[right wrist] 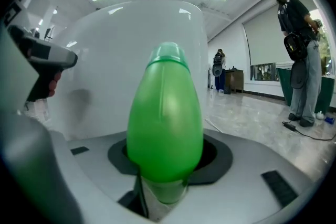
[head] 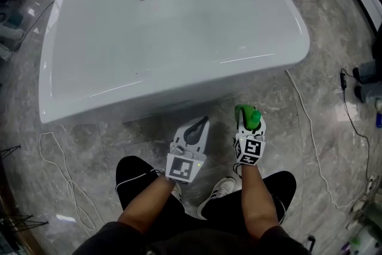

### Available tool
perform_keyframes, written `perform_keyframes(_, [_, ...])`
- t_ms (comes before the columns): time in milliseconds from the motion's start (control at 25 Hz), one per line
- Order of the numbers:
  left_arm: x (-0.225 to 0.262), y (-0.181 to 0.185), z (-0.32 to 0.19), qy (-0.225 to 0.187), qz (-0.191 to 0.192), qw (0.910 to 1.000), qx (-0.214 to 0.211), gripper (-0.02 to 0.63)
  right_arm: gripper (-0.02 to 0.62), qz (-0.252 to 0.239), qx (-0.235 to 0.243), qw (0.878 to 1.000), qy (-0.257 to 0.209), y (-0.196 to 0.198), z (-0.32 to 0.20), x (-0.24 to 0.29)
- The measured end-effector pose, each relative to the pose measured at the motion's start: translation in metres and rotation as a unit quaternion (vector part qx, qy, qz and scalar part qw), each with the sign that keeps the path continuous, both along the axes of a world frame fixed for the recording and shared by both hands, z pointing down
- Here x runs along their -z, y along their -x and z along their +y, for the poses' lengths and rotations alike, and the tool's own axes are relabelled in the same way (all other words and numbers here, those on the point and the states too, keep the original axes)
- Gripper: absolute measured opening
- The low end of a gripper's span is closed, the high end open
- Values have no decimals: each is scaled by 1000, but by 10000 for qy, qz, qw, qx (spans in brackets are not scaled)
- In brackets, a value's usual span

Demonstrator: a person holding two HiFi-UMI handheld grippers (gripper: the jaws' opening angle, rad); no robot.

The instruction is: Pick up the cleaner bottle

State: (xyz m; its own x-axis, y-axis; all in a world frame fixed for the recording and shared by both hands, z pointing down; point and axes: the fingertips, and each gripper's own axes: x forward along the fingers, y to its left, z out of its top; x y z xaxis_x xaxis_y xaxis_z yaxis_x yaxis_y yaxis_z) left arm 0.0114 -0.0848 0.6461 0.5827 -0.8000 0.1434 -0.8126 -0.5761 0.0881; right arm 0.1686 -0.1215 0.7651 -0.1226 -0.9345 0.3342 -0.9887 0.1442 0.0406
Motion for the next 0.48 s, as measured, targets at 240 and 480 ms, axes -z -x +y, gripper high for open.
perform_keyframes(240, [78, 17, 13, 137, -64, 9997, 199, -2, 196, 88, 198, 9997, 79, 24, 13, 96])
perform_keyframes(480, [194, 47, 19, 336, -107, 9978, 566, -2, 196, 69, 351, 9993, 64, 48, 31, 234])
